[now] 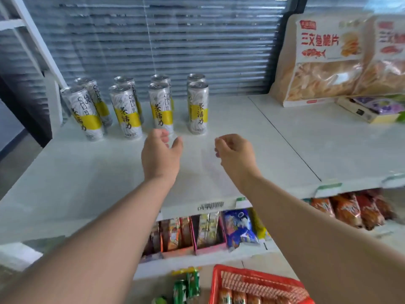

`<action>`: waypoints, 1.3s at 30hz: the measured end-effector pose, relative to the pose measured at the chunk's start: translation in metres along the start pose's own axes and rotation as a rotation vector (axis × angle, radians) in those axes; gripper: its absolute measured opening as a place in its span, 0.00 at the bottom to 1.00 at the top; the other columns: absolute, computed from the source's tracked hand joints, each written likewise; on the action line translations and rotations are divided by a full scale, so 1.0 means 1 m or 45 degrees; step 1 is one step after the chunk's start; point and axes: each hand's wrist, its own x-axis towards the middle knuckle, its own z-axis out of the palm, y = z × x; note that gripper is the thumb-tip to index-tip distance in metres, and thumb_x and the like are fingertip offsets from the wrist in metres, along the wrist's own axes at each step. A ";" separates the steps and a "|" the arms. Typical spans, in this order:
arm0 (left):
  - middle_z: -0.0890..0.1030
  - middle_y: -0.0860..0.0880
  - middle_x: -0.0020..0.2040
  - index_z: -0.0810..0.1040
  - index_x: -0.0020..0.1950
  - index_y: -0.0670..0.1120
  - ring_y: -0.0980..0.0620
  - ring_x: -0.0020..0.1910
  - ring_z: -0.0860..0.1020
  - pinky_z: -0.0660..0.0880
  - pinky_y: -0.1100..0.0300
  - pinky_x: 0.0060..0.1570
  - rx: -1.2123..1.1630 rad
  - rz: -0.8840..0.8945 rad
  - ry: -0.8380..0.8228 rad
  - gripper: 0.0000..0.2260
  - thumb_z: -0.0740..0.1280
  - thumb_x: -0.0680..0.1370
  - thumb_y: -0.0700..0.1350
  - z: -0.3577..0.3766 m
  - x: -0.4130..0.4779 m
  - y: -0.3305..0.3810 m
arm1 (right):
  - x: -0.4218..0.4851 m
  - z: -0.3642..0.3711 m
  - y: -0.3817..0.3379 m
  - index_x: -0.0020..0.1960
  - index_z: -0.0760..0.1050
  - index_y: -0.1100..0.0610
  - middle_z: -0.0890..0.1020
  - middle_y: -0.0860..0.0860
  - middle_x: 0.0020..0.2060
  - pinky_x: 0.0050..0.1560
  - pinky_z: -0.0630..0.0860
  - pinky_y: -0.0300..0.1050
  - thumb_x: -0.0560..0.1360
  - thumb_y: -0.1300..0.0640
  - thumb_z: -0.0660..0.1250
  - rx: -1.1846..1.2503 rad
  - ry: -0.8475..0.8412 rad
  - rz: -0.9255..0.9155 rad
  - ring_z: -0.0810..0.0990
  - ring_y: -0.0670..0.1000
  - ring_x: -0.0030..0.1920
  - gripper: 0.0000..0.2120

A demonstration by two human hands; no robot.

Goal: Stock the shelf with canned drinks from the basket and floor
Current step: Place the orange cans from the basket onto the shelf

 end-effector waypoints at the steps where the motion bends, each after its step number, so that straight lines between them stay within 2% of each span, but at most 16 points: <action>1: 0.81 0.47 0.52 0.75 0.56 0.43 0.50 0.47 0.78 0.69 0.61 0.47 0.006 0.046 -0.017 0.14 0.69 0.75 0.49 -0.007 -0.014 0.004 | -0.016 -0.007 0.000 0.49 0.78 0.57 0.82 0.52 0.40 0.46 0.79 0.54 0.77 0.53 0.64 0.001 0.013 -0.007 0.82 0.57 0.45 0.09; 3: 0.81 0.47 0.49 0.76 0.54 0.42 0.52 0.42 0.76 0.69 0.62 0.46 0.005 0.135 -0.041 0.13 0.69 0.75 0.49 -0.021 -0.047 0.016 | -0.053 -0.025 -0.001 0.47 0.79 0.60 0.83 0.58 0.39 0.43 0.78 0.53 0.78 0.53 0.63 0.015 0.019 0.008 0.80 0.54 0.41 0.11; 5: 0.80 0.48 0.46 0.77 0.53 0.42 0.54 0.40 0.74 0.70 0.61 0.46 -0.031 0.185 -0.068 0.11 0.68 0.75 0.48 -0.034 -0.084 0.027 | -0.092 -0.045 -0.002 0.48 0.77 0.69 0.79 0.64 0.37 0.38 0.71 0.49 0.77 0.52 0.61 0.042 0.037 0.064 0.73 0.52 0.36 0.18; 7: 0.79 0.50 0.43 0.76 0.52 0.43 0.55 0.39 0.74 0.70 0.62 0.45 -0.035 0.198 -0.116 0.11 0.67 0.74 0.48 -0.043 -0.128 0.036 | -0.134 -0.070 0.003 0.49 0.75 0.73 0.75 0.58 0.32 0.38 0.66 0.47 0.76 0.54 0.61 0.045 0.081 0.148 0.69 0.51 0.35 0.20; 10: 0.76 0.55 0.39 0.73 0.44 0.52 0.55 0.40 0.74 0.71 0.63 0.44 0.012 0.158 -0.242 0.04 0.66 0.74 0.50 -0.042 -0.187 0.032 | -0.187 -0.106 0.029 0.39 0.74 0.67 0.75 0.55 0.31 0.36 0.66 0.46 0.76 0.55 0.61 0.035 0.125 0.292 0.71 0.52 0.33 0.15; 12: 0.75 0.56 0.36 0.70 0.41 0.54 0.55 0.40 0.75 0.72 0.61 0.44 0.027 0.072 -0.331 0.06 0.67 0.73 0.51 -0.031 -0.225 0.023 | -0.214 -0.133 0.056 0.38 0.74 0.63 0.76 0.55 0.31 0.37 0.68 0.47 0.76 0.54 0.60 -0.014 0.140 0.364 0.73 0.52 0.33 0.14; 14: 0.79 0.53 0.39 0.76 0.46 0.49 0.53 0.41 0.77 0.73 0.58 0.45 0.053 -0.023 -0.398 0.08 0.68 0.73 0.52 -0.011 -0.262 0.009 | -0.235 -0.162 0.091 0.37 0.74 0.58 0.78 0.54 0.31 0.39 0.69 0.47 0.76 0.53 0.60 -0.053 0.154 0.458 0.75 0.52 0.34 0.13; 16: 0.80 0.50 0.41 0.78 0.50 0.44 0.53 0.41 0.77 0.74 0.57 0.46 0.084 -0.076 -0.508 0.12 0.69 0.74 0.52 0.011 -0.298 -0.008 | -0.251 -0.187 0.127 0.37 0.74 0.54 0.80 0.52 0.32 0.39 0.70 0.46 0.78 0.53 0.60 -0.037 0.180 0.574 0.77 0.52 0.35 0.13; 20: 0.74 0.58 0.37 0.75 0.52 0.45 0.54 0.40 0.74 0.72 0.61 0.42 0.178 -0.215 -0.757 0.12 0.68 0.75 0.52 0.061 -0.362 -0.047 | -0.264 -0.222 0.214 0.35 0.74 0.53 0.79 0.51 0.30 0.38 0.71 0.49 0.75 0.52 0.59 -0.059 0.212 0.766 0.76 0.52 0.34 0.12; 24: 0.74 0.57 0.37 0.75 0.50 0.46 0.61 0.34 0.72 0.66 0.72 0.30 0.271 -0.397 -0.744 0.11 0.68 0.76 0.53 0.120 -0.411 -0.090 | -0.266 -0.245 0.304 0.37 0.75 0.53 0.80 0.50 0.31 0.38 0.71 0.47 0.77 0.54 0.60 -0.071 0.120 0.873 0.77 0.52 0.35 0.12; 28: 0.76 0.53 0.42 0.76 0.53 0.44 0.53 0.40 0.74 0.69 0.61 0.38 0.305 -0.587 -0.761 0.15 0.69 0.74 0.54 0.190 -0.460 -0.135 | -0.263 -0.265 0.400 0.41 0.76 0.59 0.80 0.53 0.33 0.37 0.71 0.47 0.78 0.53 0.61 -0.104 0.041 0.923 0.75 0.52 0.34 0.13; 30: 0.75 0.56 0.40 0.75 0.54 0.45 0.52 0.41 0.74 0.70 0.60 0.41 0.349 -0.618 -0.793 0.16 0.68 0.75 0.56 0.219 -0.476 -0.157 | -0.258 -0.264 0.442 0.42 0.75 0.63 0.79 0.55 0.33 0.38 0.70 0.49 0.77 0.52 0.60 -0.130 0.038 0.933 0.75 0.53 0.35 0.15; 33: 0.72 0.59 0.38 0.74 0.55 0.45 0.57 0.38 0.73 0.67 0.63 0.34 0.384 -0.649 -0.813 0.16 0.68 0.75 0.55 0.254 -0.492 -0.191 | -0.247 -0.253 0.492 0.44 0.75 0.66 0.78 0.59 0.33 0.38 0.71 0.51 0.77 0.52 0.60 -0.155 0.027 0.961 0.73 0.54 0.35 0.17; 35: 0.72 0.59 0.39 0.74 0.56 0.46 0.62 0.35 0.71 0.64 0.65 0.30 0.427 -0.673 -0.812 0.16 0.68 0.75 0.55 0.275 -0.498 -0.219 | -0.238 -0.240 0.525 0.43 0.76 0.64 0.80 0.61 0.35 0.39 0.75 0.54 0.78 0.51 0.60 -0.194 0.002 0.975 0.76 0.56 0.36 0.17; 37: 0.75 0.56 0.44 0.74 0.58 0.47 0.61 0.36 0.72 0.64 0.65 0.29 0.452 -0.667 -0.835 0.17 0.67 0.76 0.56 0.293 -0.500 -0.246 | -0.229 -0.226 0.555 0.40 0.75 0.58 0.80 0.54 0.33 0.36 0.74 0.48 0.80 0.50 0.60 -0.213 -0.051 0.977 0.77 0.52 0.34 0.15; 39: 0.78 0.53 0.50 0.74 0.61 0.47 0.56 0.40 0.75 0.66 0.64 0.30 0.475 -0.640 -0.863 0.19 0.67 0.76 0.57 0.317 -0.497 -0.278 | -0.215 -0.207 0.586 0.38 0.71 0.54 0.74 0.47 0.29 0.29 0.66 0.42 0.81 0.49 0.59 -0.222 -0.110 0.970 0.71 0.46 0.30 0.16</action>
